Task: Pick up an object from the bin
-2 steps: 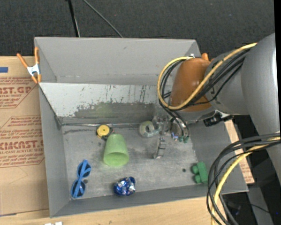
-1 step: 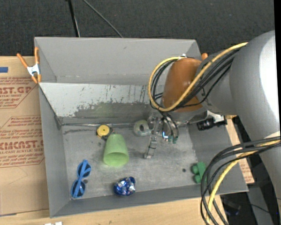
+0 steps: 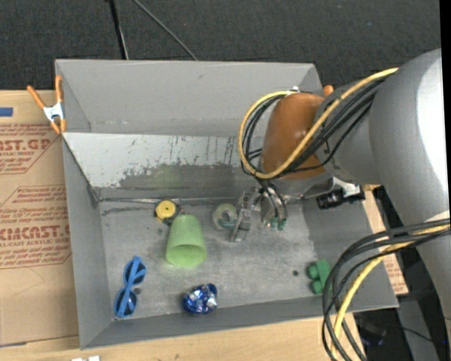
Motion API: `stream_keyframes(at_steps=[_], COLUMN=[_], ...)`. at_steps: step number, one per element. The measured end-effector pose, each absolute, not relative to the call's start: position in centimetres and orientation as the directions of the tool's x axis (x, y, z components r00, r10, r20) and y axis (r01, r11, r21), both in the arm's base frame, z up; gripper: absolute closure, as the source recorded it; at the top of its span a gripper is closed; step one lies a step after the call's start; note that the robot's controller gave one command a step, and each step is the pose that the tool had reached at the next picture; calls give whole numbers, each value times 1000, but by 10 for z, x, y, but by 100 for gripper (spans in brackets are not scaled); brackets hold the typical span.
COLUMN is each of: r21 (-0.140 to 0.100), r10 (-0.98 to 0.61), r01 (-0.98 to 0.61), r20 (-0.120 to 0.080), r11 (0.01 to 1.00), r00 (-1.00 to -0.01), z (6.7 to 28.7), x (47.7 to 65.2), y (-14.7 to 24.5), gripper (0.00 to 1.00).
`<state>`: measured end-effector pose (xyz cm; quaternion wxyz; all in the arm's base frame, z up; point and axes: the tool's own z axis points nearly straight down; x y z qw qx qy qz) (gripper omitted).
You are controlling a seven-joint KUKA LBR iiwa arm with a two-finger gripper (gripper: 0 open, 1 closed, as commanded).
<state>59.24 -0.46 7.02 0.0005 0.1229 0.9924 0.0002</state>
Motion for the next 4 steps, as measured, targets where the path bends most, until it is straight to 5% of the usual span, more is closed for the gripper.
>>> stream_keyframes(at_steps=[1,2,4], r21=[3,-1,1], r10=[187,153,235], r01=[187,153,235], r20=[-10,8,2], r11=[982,988,972], r00=[-982,-988,-972], z=[222,135,94], x=[589,566,556], y=[6,28,37], gripper=[100,100,100])
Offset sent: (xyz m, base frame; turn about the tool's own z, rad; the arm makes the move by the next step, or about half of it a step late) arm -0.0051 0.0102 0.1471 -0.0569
